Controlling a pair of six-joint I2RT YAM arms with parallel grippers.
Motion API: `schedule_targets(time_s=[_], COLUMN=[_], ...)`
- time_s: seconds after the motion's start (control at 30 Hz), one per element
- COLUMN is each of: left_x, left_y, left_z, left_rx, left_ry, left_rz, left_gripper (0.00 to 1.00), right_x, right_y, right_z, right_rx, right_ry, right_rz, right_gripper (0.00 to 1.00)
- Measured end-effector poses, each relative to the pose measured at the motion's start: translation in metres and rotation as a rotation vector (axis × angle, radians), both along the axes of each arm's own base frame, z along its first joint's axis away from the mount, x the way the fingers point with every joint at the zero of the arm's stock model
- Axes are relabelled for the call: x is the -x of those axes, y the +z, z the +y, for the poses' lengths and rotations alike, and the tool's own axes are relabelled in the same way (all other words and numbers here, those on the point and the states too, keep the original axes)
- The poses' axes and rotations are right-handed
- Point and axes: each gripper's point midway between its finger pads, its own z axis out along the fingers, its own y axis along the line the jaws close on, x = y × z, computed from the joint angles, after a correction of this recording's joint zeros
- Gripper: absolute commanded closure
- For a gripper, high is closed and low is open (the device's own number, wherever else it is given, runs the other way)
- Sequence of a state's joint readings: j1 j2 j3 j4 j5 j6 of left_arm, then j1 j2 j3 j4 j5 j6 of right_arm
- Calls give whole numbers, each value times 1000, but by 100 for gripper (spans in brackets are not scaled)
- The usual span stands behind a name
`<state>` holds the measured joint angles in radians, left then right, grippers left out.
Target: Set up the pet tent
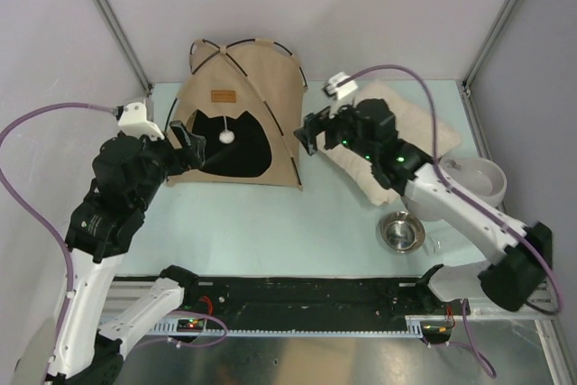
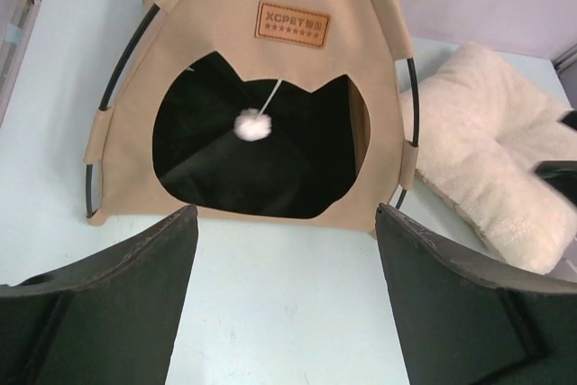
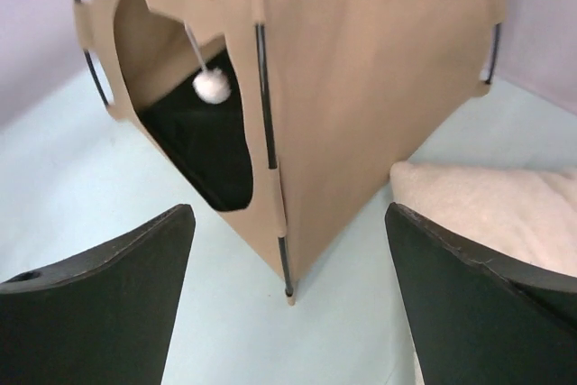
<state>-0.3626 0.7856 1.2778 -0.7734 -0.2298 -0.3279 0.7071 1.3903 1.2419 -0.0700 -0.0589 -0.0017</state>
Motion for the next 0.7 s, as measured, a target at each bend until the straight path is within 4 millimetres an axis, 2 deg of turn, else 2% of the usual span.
schedule_targets(time_s=[0.1,0.17,0.2,0.27,0.4,0.47,0.53,0.7], left_x=[1,1,1,1,-2,-4,-8,-18], left_y=[7,9,9,9,8,6,6,10], left_z=[1,1,1,2,5,8,11,18], left_rx=[-2,-1,-1,-7,-16,-23,-26,-6], left_ry=[1,2,2,0,20,43,73,145], left_rz=[-16,-21,-22,-22,-18,-12,-6,-1], left_gripper=[16,16,16,17,17,17,17,17], right_x=[9,-2,-13,-36,-80,-102,-127,-197], right_y=[37,51,51,40,-12,-39,-54,-83], right_z=[-28,-58,-77,-115,-170,-180,-179,-164], right_rx=[-94,-164,-194,-238,-261,-244,-232,-276], right_ry=[-83,-204,-289,-462,-765,-875,-951,-1076], right_rz=[-15,1,23,88,247,323,382,447], right_gripper=[8,8,8,8,6,4,2,1])
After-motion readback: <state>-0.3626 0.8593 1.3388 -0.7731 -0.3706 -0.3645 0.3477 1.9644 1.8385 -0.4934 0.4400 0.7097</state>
